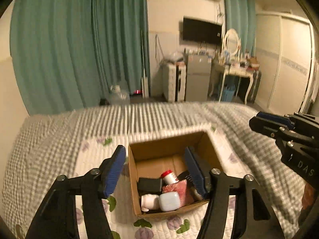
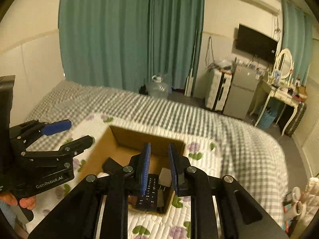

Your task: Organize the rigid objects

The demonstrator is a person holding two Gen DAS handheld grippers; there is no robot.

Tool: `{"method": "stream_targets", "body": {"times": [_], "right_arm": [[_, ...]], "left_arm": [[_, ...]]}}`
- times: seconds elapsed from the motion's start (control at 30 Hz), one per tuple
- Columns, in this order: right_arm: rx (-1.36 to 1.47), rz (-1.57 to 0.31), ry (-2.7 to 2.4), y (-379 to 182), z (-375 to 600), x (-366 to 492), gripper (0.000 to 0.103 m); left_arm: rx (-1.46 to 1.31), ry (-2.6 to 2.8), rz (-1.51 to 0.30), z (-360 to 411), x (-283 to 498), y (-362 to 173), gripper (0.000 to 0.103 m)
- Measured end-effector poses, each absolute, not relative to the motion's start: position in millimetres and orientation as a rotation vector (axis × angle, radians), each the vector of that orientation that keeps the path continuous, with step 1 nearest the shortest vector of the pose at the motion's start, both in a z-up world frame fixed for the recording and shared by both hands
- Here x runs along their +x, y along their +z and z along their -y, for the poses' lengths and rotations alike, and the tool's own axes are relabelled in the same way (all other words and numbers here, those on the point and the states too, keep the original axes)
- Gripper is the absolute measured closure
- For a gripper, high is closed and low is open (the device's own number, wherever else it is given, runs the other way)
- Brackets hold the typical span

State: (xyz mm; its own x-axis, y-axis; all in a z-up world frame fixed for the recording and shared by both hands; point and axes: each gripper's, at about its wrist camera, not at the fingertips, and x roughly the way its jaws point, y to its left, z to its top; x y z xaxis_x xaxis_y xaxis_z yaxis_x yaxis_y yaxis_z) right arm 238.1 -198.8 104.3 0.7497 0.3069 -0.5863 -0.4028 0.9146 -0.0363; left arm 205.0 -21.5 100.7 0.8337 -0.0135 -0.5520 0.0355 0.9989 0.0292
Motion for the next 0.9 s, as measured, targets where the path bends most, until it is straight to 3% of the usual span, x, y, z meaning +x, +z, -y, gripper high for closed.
{"method": "stream_targets", "body": {"times": [0.13, 0.4, 0.43, 0.47, 0.53, 0.57, 0.73, 0.9], "right_arm": [[-0.193, -0.545, 0.37, 155.5, 202.2, 195.5, 0.085], [-0.182, -0.462, 0.338, 211.5, 208.8, 131.0, 0.082], [-0.178, -0.455, 0.331, 213.7, 209.9, 125.7, 0.067], [-0.17, -0.445, 0.323, 214.3, 211.0, 119.6, 0.044], [-0.136, -0.419, 0.298, 213.6, 214.2, 107.4, 0.02], [-0.109, -0.393, 0.276, 212.1, 215.7, 102.0, 0.013], [-0.071, -0.359, 0.266, 192.1, 213.5, 98.9, 0.0], [-0.056, -0.37, 0.262, 139.0, 204.7, 109.7, 0.0]], "left_arm": [[0.025, -0.032, -0.485, 21.2, 163.7, 149.7, 0.031], [0.037, -0.036, -0.371, 9.1, 108.7, 183.2, 0.01], [0.039, -0.037, -0.357, 7.1, 102.8, 183.7, 0.008], [0.04, -0.037, -0.344, 5.7, 97.1, 182.3, 0.002], [0.047, -0.034, -0.326, 2.2, 90.0, 176.3, 0.001], [0.052, -0.034, -0.322, 0.9, 87.8, 172.4, 0.0], [0.02, 0.017, -0.33, -12.9, 85.6, 141.9, 0.0], [-0.016, 0.069, -0.307, -24.1, 82.6, 112.6, 0.0]]}}
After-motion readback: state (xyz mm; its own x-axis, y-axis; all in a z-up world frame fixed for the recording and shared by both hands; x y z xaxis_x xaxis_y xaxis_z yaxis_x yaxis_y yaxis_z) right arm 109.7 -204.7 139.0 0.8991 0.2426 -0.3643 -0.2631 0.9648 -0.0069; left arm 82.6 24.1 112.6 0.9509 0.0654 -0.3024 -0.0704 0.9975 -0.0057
